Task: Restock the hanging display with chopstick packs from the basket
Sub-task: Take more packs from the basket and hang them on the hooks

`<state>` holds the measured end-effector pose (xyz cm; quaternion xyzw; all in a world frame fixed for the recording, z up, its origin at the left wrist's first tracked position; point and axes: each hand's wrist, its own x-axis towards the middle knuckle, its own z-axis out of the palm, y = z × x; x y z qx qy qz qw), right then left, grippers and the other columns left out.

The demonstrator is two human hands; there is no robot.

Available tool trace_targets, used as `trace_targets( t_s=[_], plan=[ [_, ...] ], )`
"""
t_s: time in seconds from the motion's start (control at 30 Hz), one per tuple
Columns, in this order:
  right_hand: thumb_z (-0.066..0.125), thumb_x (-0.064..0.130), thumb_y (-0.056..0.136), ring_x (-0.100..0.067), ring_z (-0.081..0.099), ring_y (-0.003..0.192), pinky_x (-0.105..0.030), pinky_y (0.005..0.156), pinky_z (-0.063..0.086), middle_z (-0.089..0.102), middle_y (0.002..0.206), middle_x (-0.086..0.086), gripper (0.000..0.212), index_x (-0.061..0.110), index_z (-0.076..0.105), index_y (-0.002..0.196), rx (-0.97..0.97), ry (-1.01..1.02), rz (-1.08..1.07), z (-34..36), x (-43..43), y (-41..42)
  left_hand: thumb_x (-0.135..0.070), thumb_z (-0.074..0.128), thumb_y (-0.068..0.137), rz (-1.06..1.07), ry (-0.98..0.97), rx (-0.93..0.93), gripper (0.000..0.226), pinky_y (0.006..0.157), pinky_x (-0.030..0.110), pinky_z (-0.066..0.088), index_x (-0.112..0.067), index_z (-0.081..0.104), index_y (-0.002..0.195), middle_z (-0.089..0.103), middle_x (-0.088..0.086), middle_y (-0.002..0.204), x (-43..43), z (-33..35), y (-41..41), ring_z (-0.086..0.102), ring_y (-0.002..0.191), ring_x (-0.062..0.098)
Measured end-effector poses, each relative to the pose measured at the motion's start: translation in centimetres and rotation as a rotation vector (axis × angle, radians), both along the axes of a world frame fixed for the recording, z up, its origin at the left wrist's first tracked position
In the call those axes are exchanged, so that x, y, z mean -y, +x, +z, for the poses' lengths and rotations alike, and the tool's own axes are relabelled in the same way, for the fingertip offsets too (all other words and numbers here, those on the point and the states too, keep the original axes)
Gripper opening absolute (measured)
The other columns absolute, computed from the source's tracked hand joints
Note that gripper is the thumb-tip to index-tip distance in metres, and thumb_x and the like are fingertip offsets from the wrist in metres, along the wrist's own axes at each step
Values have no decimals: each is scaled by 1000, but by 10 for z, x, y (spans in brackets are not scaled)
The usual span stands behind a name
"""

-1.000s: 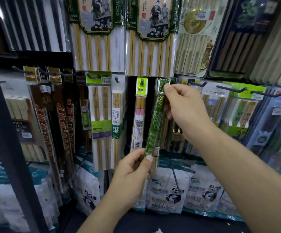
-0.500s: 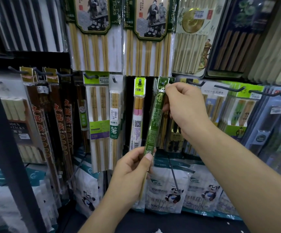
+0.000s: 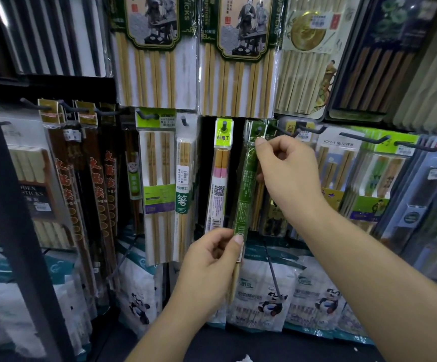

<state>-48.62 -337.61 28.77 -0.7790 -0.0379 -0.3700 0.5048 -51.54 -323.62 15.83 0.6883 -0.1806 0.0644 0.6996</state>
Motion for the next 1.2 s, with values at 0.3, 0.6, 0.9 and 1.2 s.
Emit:
trace_targets(
  t_s=[0.3, 0.6, 0.9, 1.2],
  plan=[
    [63, 45, 98, -4, 36, 47, -26, 53, 35, 39, 53, 12, 45, 16, 48, 68, -127, -231, 43, -28, 15, 0, -41, 48, 106, 166, 436, 134, 24, 70, 40, 54, -23, 63, 102, 66, -3, 81, 21, 1, 1, 63, 75, 13],
    [66, 49, 94, -1, 57, 59, -17, 54, 45, 64, 69, 9, 26, 25, 67, 85, -211, -179, 134, -53, 31, -5, -42, 37, 108, 392, 583, 346, 51, 90, 22, 34, -22, 30, 154, 46, 0, 153, 25, 47, -12, 50, 129, 15],
    [38, 66, 98, -9, 33, 149, -48, 122, 32, 34, 164, 14, 69, 41, 22, 160, -280, -28, 414, -74, 38, -3, -52, 35, 108, 191, 155, 62, 65, 113, 27, 24, -25, 15, 163, 31, 1, 166, 58, 86, 22, 30, 151, 17],
    [24, 68, 100, 7, 15, 150, -35, 128, 14, 16, 167, 23, 67, 44, 11, 162, -209, -3, 507, -55, 29, 29, -50, 36, 109, 69, -88, -36, 59, 97, 15, 26, -26, 26, 162, 37, -6, 163, 66, 108, 60, 33, 131, -2]
  ],
)
